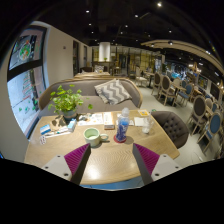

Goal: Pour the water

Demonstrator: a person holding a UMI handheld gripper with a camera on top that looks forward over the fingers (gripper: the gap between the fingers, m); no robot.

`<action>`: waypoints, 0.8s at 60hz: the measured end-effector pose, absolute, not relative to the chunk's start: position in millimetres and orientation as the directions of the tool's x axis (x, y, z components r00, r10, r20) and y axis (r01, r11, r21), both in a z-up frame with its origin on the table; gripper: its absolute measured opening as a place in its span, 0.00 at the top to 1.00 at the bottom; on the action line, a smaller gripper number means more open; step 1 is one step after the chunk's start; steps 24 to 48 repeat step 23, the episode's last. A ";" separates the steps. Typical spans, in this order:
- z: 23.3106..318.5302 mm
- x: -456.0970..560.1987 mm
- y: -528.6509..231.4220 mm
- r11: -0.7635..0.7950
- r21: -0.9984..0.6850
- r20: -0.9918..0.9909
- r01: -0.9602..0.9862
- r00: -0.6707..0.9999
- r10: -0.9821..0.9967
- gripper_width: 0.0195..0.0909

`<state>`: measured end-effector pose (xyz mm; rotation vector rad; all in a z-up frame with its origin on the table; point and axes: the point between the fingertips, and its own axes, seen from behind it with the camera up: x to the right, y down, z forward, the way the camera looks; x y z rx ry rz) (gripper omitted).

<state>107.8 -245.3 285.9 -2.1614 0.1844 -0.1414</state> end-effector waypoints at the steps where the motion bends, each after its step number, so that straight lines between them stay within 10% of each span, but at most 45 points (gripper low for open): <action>1: 287.9 105.4 -247.8 -0.555 -0.828 0.034 -0.076 0.982 -0.185 0.07; 48: 304.9 82.5 -271.0 -0.537 -0.840 0.040 -0.068 0.981 -0.188 0.08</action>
